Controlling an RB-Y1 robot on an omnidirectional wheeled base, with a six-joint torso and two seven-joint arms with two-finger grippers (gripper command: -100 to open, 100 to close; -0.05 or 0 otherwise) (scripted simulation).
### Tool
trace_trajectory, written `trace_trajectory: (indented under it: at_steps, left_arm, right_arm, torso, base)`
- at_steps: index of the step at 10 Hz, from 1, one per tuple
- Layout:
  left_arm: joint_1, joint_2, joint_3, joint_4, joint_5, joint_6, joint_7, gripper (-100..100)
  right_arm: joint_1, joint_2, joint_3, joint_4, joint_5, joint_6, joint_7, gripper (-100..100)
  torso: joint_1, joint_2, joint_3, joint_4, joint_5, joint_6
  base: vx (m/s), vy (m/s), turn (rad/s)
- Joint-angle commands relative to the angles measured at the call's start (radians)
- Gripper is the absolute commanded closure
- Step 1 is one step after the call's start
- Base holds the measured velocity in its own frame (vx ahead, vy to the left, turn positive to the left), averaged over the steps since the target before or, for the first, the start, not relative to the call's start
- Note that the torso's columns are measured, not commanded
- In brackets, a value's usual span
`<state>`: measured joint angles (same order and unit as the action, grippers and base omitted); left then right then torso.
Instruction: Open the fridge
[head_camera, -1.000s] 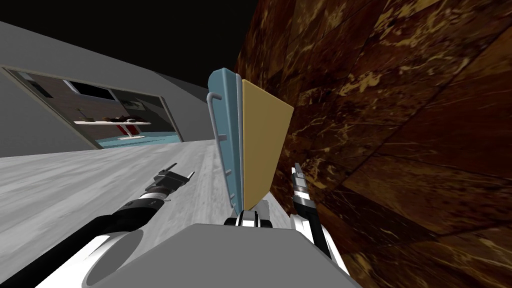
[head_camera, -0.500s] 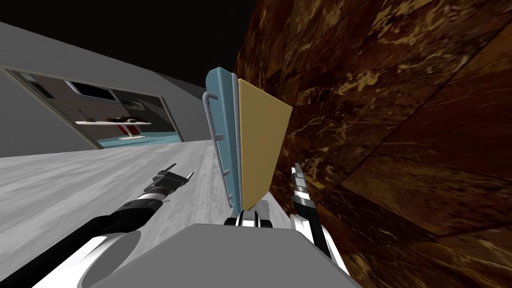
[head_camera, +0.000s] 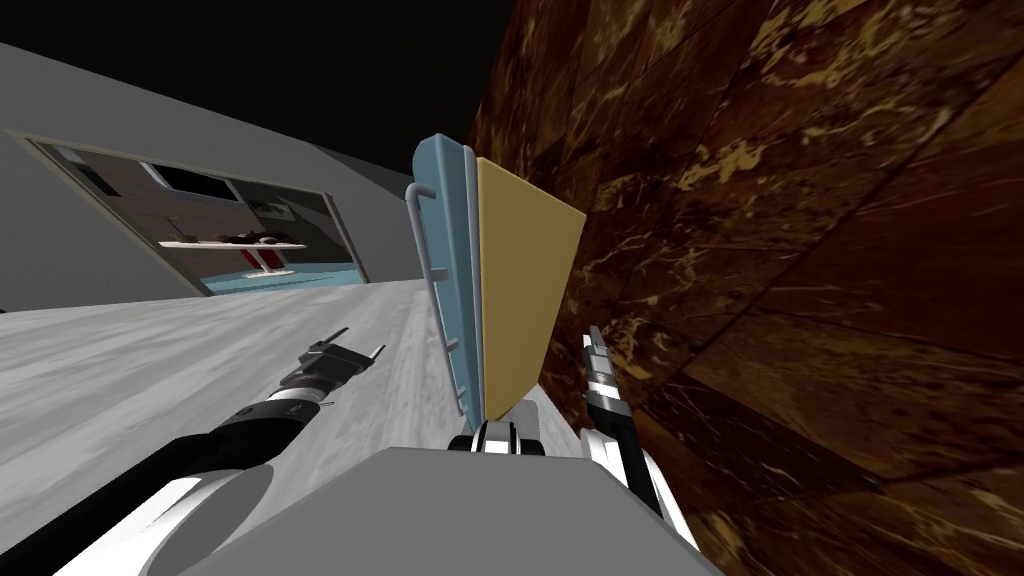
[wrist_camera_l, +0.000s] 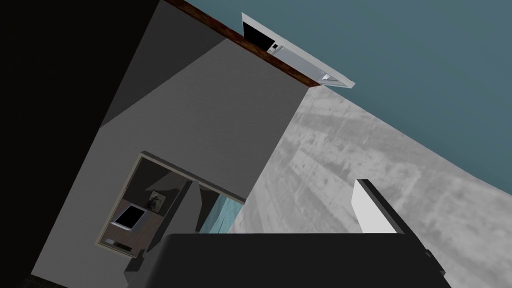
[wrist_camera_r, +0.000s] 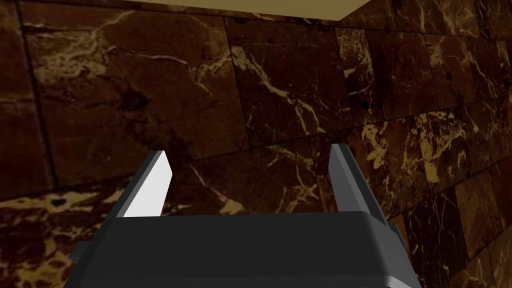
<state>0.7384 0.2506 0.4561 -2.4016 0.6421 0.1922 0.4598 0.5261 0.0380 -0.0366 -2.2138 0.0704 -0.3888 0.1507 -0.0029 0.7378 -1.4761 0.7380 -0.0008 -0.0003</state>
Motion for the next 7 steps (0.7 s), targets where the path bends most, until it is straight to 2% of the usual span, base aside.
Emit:
trace_trajectory:
  at_steps: [1,4,7]
  left_arm:
    - [0.053,0.024,0.043,0.002,0.045,-0.005,0.034,-100]
    - [0.097,0.041,0.087,-0.012,0.085,0.001,0.065,-100]
    - [0.107,0.045,0.097,-0.018,0.094,0.002,0.072,-100]
  right_arm:
    - [0.000,0.000,0.000,0.000,0.000,0.000,0.000,0]
    - [0.000,0.000,0.000,0.000,0.000,0.000,0.000,0]
    - [0.000,0.000,0.000,0.000,0.000,0.000,0.000,0]
  torso:
    - [-0.001,0.000,0.000,0.000,0.000,0.000]
    - [0.004,0.000,0.000,0.000,0.001,0.000]
    - [0.005,0.000,0.000,0.000,0.001,0.000]
  base:
    - [0.008,-0.112,0.042]
    - [0.001,-0.093,0.005]
    - [0.007,-0.029,0.035]
